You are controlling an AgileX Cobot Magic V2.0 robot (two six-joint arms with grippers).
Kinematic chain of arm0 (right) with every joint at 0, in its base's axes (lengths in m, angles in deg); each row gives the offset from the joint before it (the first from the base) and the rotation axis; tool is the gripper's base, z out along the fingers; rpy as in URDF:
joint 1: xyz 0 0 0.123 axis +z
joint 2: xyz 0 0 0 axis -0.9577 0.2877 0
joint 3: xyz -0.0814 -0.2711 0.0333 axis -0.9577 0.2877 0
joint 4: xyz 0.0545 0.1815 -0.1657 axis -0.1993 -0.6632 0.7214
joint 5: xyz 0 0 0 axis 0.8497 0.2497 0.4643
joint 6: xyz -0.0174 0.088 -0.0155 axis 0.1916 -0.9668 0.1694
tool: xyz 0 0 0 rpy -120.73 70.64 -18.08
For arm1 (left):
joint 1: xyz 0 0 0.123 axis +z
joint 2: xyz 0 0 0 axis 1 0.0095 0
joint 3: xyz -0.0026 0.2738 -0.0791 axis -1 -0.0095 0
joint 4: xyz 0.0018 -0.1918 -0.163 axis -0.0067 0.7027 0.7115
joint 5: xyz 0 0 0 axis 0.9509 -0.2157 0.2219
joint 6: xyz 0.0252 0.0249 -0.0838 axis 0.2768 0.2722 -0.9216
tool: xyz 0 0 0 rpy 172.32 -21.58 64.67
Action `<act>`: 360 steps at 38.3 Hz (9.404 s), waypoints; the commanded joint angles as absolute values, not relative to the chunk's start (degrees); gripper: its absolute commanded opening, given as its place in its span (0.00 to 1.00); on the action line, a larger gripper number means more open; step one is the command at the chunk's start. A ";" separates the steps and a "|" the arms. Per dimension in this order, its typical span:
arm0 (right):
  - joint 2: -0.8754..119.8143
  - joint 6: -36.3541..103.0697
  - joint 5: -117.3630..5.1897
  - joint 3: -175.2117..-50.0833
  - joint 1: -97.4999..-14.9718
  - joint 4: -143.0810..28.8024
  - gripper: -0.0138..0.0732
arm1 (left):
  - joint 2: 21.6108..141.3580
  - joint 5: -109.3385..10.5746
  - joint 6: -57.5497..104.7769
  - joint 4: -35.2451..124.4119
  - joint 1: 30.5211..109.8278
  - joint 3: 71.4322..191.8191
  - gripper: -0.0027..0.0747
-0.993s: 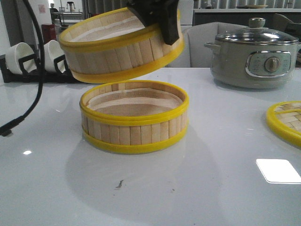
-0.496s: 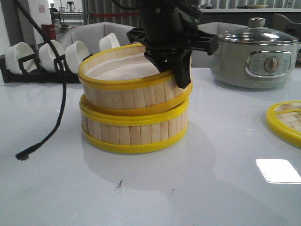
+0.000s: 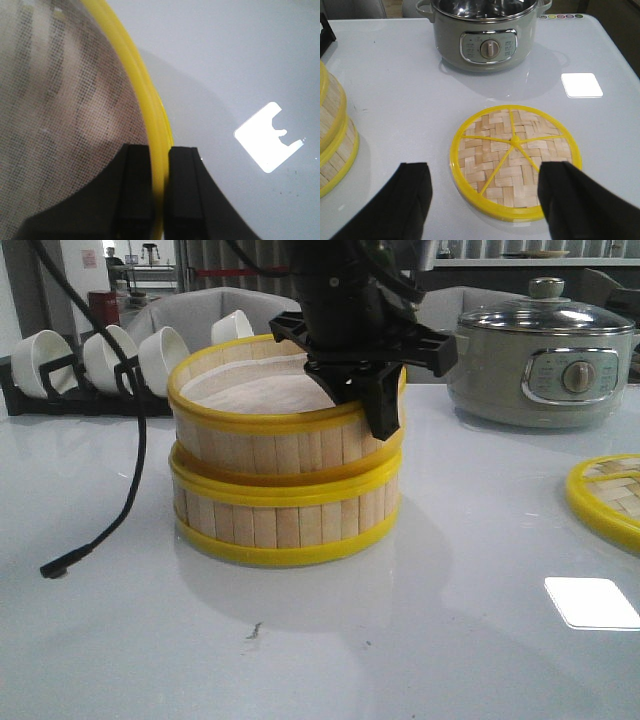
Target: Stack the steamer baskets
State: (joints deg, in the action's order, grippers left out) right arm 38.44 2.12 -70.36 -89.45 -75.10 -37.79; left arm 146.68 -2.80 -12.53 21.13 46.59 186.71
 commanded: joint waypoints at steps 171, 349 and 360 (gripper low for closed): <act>38.71 2.32 -65.92 -91.72 -75.07 -37.33 0.80 | 111.80 2.95 -13.25 13.91 70.10 189.25 0.15; 101.96 2.32 -71.99 -123.41 -84.11 -36.69 0.57 | 53.78 -28.03 -20.71 14.32 81.96 109.08 0.15; 104.45 2.32 -71.80 -124.39 -84.01 -37.37 0.57 | 53.78 -28.03 -20.71 14.32 81.96 109.08 0.15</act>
State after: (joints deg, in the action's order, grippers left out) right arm 106.85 2.12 -74.32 -121.97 -83.73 -37.37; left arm 53.29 -23.74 -20.36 14.45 81.88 107.57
